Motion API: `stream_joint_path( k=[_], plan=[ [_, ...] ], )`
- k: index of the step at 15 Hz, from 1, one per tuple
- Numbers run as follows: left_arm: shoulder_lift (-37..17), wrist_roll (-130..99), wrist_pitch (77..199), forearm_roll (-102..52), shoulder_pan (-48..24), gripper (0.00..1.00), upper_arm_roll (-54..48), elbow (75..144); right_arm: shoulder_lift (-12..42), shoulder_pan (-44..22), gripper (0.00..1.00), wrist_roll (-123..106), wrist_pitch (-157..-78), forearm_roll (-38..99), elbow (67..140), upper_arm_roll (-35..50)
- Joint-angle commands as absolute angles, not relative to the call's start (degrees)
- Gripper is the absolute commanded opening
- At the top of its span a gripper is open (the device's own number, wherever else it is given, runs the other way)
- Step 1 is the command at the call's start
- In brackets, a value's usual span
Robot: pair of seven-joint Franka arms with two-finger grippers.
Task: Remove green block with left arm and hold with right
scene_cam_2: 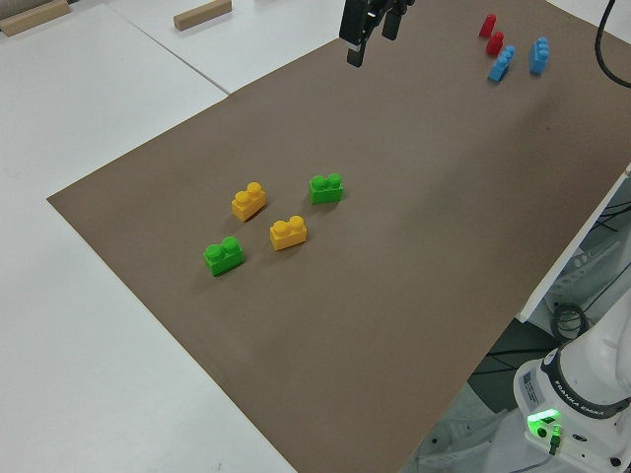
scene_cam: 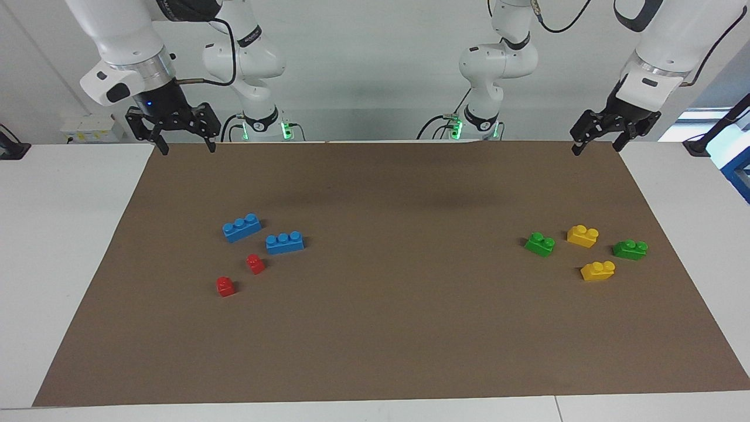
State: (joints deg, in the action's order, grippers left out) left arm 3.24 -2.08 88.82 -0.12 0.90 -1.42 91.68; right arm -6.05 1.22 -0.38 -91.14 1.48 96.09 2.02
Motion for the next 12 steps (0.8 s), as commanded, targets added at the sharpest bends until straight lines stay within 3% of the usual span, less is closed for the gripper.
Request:
stream_joint_path(
  k=[1,12],
  plan=[
    [4.13,-1.32,89.30,0.88,0.62,1.00,-0.97,92.64,-5.62,2.11,1.00,1.14,-89.74,3.16,95.19,2.46],
    [4.13,-1.32,89.47,0.88,0.62,1.00,-0.88,92.55,-6.06,1.93,1.00,1.41,-88.07,2.20,95.62,2.29]
  ],
)
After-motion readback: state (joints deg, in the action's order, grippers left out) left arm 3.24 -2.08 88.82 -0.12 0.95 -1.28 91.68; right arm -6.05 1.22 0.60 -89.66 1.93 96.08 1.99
